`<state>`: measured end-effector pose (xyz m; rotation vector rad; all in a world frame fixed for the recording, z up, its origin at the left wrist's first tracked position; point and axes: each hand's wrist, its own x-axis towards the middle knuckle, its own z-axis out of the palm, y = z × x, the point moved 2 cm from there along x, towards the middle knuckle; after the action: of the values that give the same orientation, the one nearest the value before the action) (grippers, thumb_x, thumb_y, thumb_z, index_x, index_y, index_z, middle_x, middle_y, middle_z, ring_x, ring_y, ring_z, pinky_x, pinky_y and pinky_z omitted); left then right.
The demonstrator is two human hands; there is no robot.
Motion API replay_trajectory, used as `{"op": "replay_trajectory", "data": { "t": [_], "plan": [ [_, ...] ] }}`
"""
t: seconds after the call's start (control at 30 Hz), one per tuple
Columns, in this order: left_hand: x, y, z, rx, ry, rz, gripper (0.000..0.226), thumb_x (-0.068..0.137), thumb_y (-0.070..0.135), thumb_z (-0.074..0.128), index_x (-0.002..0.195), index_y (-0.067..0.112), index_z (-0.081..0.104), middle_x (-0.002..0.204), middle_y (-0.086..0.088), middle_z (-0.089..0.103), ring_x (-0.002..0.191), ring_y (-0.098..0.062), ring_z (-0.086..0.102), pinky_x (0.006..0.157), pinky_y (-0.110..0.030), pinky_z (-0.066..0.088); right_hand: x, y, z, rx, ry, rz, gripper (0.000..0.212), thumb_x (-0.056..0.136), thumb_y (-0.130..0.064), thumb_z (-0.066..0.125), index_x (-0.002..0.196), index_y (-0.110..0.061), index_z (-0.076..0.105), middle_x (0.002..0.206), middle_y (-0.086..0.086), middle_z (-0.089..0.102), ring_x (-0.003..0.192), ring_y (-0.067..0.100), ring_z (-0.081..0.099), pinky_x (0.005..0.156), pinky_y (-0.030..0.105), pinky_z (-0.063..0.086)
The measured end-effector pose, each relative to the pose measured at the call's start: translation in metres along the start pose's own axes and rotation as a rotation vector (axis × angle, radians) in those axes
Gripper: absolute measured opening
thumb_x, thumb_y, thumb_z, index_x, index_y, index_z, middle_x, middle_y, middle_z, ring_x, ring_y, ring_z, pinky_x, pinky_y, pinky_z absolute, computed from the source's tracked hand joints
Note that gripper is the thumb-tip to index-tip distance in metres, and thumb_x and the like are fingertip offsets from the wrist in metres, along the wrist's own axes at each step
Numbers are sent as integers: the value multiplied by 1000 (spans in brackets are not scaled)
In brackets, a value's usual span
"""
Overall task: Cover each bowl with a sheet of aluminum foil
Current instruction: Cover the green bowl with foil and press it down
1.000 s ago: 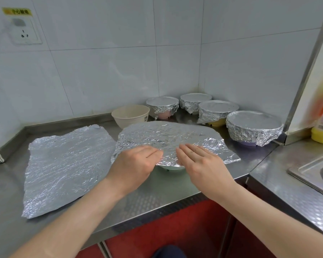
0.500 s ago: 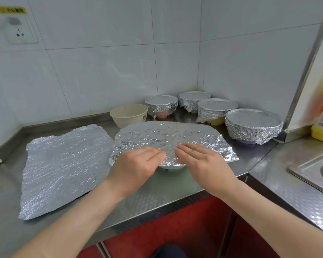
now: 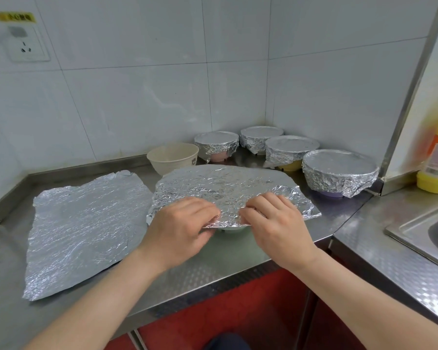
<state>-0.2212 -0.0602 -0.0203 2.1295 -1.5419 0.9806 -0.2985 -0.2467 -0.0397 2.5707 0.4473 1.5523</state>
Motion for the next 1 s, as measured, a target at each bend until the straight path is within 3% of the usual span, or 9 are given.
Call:
{"op": "replay_trajectory", "data": {
  "t": [0.1, 0.23, 0.37, 0.43, 0.5, 0.6, 0.67, 0.8, 1.0],
  "plan": [
    [0, 5, -5, -298, -86, -290, 42, 77, 54, 65, 105, 25, 72, 115, 15, 65, 111, 0, 55, 99, -17, 38, 1, 2, 0, 1, -20, -4, 12, 78, -2, 70, 78, -14, 65, 84, 1, 63, 74, 25, 57, 65, 33, 40],
    [10, 6, -3, -436, 61, -510, 7, 82, 29, 74, 87, 25, 78, 90, 18, 67, 87, -2, 60, 76, -13, 43, 4, 1, 1, 4, -33, -8, 12, 79, -1, 66, 78, -13, 65, 83, 2, 62, 72, 25, 56, 65, 33, 39],
    [14, 0, 5, -388, 41, -552, 6, 79, 23, 78, 84, 27, 79, 81, 18, 65, 81, -2, 60, 75, -13, 43, 5, -1, 1, 41, -57, 20, 14, 82, -1, 54, 79, -11, 64, 85, 4, 61, 72, 26, 55, 61, 36, 44],
    [15, -1, 7, -388, 36, -547, 6, 78, 23, 79, 83, 26, 79, 81, 17, 66, 80, -3, 61, 76, -20, 46, 5, 0, 0, 96, -91, 39, 15, 80, -4, 51, 82, -10, 64, 87, 6, 60, 74, 26, 53, 60, 37, 46],
    [17, -1, 8, -386, 28, -518, 7, 77, 21, 79, 83, 25, 79, 81, 17, 66, 81, -7, 61, 77, -26, 47, 4, 1, -1, 190, -174, 60, 12, 85, -20, 58, 89, -11, 65, 94, 5, 59, 80, 23, 51, 66, 33, 47],
    [19, -4, 9, -376, -7, -459, 8, 78, 21, 79, 85, 26, 79, 83, 16, 66, 82, -9, 60, 75, -27, 46, 7, 3, -4, 348, -301, 156, 39, 94, -50, 50, 103, -16, 67, 103, 0, 57, 90, 17, 49, 77, 26, 43],
    [20, -7, 10, -395, -38, -454, 9, 78, 22, 78, 86, 27, 79, 84, 15, 65, 82, -9, 59, 73, -26, 45, 11, 6, -2, 390, -291, 194, 35, 97, -43, 48, 101, -17, 70, 97, -1, 60, 88, 18, 52, 77, 29, 44],
    [23, -8, 12, -375, -69, -397, 9, 79, 25, 78, 87, 27, 79, 83, 13, 65, 83, -11, 59, 74, -29, 47, 20, 15, 6, 355, -274, 190, 6, 86, -19, 70, 86, -15, 75, 84, 0, 64, 75, 23, 55, 67, 32, 48],
    [28, -3, 18, -131, -175, -80, 22, 87, 31, 57, 85, 17, 74, 82, 5, 66, 77, -18, 59, 65, -37, 53, 24, 13, 8, 274, -334, 65, 4, 82, -14, 70, 79, -13, 73, 78, 1, 62, 73, 26, 57, 66, 30, 47]
  ]
}}
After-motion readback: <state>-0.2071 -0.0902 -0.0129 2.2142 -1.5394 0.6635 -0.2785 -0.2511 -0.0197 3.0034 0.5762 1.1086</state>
